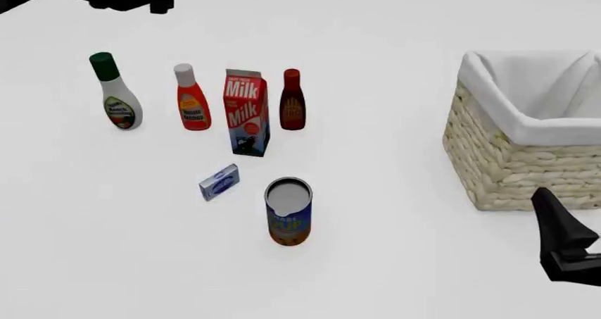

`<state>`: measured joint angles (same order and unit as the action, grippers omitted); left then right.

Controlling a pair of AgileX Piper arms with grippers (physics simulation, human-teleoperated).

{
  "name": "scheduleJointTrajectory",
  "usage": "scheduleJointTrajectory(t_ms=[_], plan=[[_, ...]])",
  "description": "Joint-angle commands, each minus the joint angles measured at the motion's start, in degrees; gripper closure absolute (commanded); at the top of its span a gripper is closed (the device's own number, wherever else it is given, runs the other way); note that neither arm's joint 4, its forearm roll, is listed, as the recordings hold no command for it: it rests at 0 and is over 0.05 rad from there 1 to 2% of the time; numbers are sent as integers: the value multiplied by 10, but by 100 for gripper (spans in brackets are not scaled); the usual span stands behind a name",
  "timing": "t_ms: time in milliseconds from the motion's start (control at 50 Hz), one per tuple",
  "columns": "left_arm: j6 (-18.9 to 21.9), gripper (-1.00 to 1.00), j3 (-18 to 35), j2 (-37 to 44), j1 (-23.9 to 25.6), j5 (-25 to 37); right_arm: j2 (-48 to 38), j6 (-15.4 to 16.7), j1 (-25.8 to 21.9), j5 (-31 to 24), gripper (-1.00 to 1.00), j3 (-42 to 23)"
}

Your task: Pick the ketchup and place it in the basket.

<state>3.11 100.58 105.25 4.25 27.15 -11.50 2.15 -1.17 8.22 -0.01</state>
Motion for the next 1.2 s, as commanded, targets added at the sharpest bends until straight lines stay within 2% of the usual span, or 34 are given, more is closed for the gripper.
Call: scheduleJointTrajectory(t_ms=[20,600,1200], plan=[[-5,-100,8,28,0,-10,-9,0,0,6,-100,0],[-29,-100,-3,89,3,-50,-43,1,1,33,-100,0],[-38,-100,-8,127,0,-73,-62,1,0,48,-100,0]])
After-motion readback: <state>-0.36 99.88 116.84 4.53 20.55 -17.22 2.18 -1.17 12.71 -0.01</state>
